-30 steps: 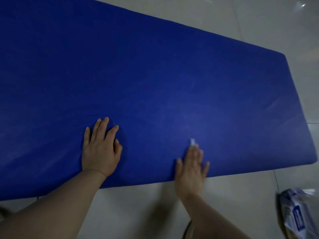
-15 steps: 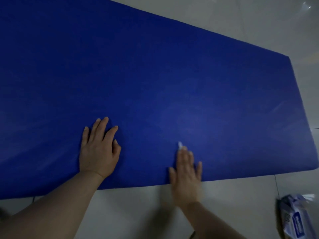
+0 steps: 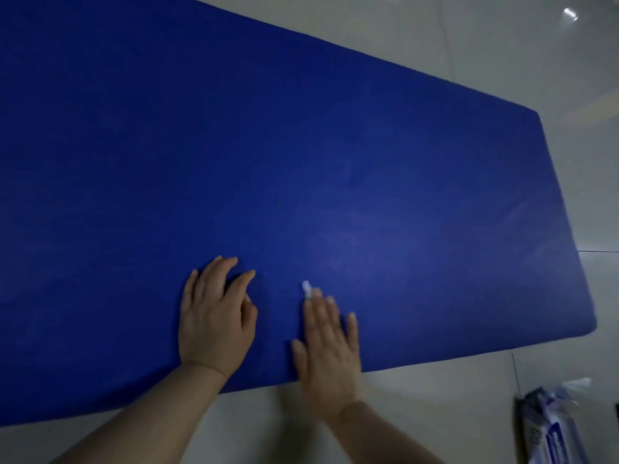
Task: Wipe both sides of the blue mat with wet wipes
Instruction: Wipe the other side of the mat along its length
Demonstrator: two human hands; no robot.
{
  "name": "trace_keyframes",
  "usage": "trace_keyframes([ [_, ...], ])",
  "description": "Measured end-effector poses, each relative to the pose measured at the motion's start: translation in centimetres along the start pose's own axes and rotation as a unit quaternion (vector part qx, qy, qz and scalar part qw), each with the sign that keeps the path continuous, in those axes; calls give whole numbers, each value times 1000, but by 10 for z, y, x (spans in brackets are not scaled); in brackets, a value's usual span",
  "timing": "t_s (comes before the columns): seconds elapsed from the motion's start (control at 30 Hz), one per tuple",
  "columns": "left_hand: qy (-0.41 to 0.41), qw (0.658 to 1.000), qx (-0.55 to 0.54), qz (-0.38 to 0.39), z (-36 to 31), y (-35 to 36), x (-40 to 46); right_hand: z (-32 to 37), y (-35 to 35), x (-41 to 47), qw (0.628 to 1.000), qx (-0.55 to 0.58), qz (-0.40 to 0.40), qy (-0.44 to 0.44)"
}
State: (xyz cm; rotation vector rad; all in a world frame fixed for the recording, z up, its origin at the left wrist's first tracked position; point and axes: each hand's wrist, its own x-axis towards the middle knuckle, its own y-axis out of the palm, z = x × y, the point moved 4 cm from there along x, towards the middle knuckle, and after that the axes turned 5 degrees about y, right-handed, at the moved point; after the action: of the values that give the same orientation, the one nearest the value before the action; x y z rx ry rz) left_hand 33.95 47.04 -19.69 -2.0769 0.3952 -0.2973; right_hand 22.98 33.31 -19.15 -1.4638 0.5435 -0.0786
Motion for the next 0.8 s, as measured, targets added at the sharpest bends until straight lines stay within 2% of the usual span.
trace_keyframes([
  [0.1,0,999,35,18,-1,2,1,-85,-8,11,988,4,-8,152],
  [0.17,-4,998,51,25,-5,2,3,-107,-8,13,977,47,0,210],
  [0.23,-6,997,64,31,-5,3,3,-80,-9,16,986,69,-22,152],
  [0.33,-7,997,73,27,-5,2,3,-17,-3,8,997,46,-13,-68],
  [0.37,-6,997,72,28,-5,1,4,-14,-5,10,995,35,-23,-94],
  [0.4,-7,997,70,28,-6,1,4,-25,-10,17,996,40,-31,-69],
  [0.47,-7,997,73,28,-6,2,4,-77,-11,29,995,47,-50,68],
  [0.57,-7,997,79,24,-6,2,4,-151,-12,35,951,85,-19,296],
  [0.63,-8,996,80,24,-7,2,4,-149,-15,38,937,102,-40,332],
  [0.7,-11,996,80,26,-7,2,4,-103,-17,43,963,99,-63,242],
  [0.8,-11,996,81,32,-7,1,5,-11,-16,40,997,64,-32,-15],
])
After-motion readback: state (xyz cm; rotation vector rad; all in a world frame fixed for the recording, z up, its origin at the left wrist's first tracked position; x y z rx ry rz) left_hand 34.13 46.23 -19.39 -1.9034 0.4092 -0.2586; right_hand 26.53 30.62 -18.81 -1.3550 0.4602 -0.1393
